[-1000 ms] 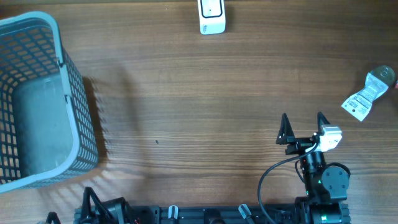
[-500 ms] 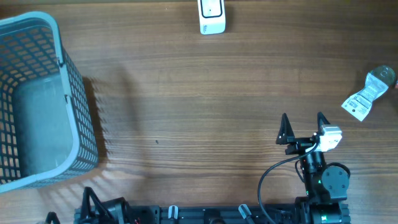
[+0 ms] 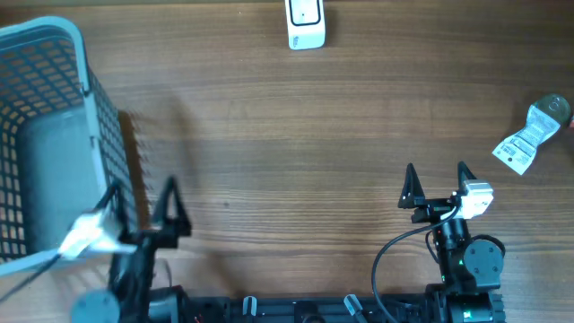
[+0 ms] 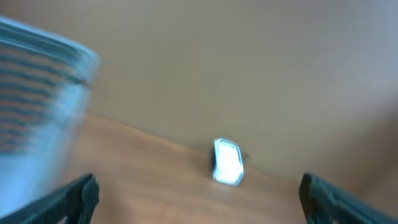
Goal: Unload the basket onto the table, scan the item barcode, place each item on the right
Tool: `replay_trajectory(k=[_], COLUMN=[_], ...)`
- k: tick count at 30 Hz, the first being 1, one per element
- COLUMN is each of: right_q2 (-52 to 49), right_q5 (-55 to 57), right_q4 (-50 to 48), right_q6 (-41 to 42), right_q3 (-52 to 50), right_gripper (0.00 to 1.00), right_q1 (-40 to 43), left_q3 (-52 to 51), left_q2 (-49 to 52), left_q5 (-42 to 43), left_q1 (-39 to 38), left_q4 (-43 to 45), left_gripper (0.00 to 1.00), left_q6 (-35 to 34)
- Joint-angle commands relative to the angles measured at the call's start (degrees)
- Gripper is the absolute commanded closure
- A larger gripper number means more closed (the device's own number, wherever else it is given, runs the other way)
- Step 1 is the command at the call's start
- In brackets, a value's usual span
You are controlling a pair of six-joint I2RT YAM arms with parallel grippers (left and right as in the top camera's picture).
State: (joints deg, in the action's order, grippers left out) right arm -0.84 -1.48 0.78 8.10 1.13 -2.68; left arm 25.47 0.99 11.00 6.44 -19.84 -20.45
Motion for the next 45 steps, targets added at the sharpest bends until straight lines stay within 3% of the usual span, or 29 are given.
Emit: replay_trajectory(k=[1, 4, 10, 18, 45], right_q2=[0.6, 0.6, 0.6, 0.6, 0.6], right_q5=[-0.7, -0.7, -0.7, -0.7, -0.7], right_q4=[-0.3, -0.3, -0.3, -0.3, -0.3], right_q6=[-0.2, -0.2, -0.2, -0.2, -0.2], right_q3=[-0.5, -0.5, -0.5, -0.5, -0.5], right_gripper=[0.0, 0.0, 0.0, 0.0, 0.0], right_q1=[0.3, 0.3, 0.3, 0.3, 0.3], left_q3=[-10.6, -14.7, -18.1, -24.9, -25.1], left_q2=[-0.4, -0.5, -0.8, -0.8, -0.7], left_q5=[-1.3, -4.3, -4.4, -4.4, -5.4], left_q1=[-4.4, -5.2, -6.7, -7.6, -7.7], left_q4=[11.7, 16.1, 13.2, 15.5, 15.8], left_gripper=[0.0, 0.0, 0.0, 0.0, 0.0], left_q6=[4.3, 6.9, 12.6, 12.3, 12.1])
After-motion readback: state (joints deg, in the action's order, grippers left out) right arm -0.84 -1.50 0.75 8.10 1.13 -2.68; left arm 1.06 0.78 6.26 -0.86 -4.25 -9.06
